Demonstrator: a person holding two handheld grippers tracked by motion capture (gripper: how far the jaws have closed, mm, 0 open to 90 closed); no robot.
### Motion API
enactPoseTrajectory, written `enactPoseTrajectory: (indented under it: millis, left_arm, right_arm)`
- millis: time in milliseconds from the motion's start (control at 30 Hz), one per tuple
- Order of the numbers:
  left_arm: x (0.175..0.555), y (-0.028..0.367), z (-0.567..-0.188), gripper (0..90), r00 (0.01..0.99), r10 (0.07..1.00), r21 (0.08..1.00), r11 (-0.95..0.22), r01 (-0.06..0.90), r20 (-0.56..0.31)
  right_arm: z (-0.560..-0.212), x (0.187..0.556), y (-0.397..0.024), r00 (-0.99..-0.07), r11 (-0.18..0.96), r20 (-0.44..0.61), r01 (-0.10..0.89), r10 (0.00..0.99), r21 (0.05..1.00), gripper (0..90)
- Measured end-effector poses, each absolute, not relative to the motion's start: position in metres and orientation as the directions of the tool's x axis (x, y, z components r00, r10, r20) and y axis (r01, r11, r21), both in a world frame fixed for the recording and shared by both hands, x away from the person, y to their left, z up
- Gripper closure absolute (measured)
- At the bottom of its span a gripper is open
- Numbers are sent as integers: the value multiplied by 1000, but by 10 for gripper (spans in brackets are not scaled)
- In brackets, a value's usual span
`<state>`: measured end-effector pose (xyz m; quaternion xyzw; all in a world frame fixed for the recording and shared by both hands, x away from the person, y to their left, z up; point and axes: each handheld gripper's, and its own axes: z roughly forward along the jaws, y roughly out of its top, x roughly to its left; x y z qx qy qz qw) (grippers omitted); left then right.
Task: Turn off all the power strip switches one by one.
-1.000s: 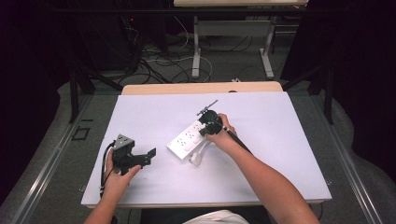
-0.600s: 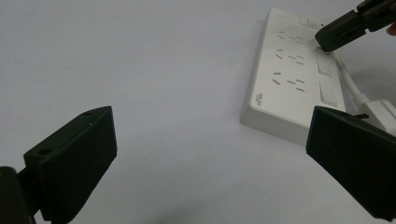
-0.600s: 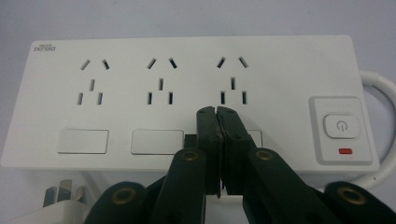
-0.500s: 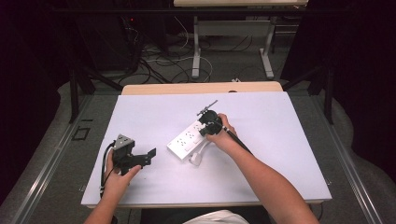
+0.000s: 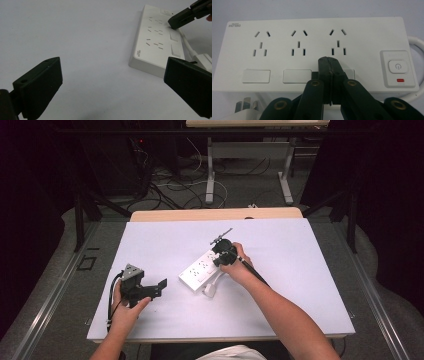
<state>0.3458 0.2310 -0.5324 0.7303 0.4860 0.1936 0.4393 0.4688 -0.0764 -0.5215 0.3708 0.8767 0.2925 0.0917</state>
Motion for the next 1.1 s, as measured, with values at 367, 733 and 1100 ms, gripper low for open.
enactPoseTrajectory:
  millis: [367,733,1100]
  left_arm:
    - [346,231,-532,17,451,881,832,-138,537,-145]
    - [346,231,-532,17,451,881,830,-141,540,-144]
    - [346,231,-533,17,452,881,829,-142,540,-143]
  right_arm:
    - [-521,468,-76,-701,544,72,611,710,576,894]
    - [-519,465,-73,-708,542,88,608,701,580,891]
    - [-515,459,-69,-735,574,92,596,672,561,890]
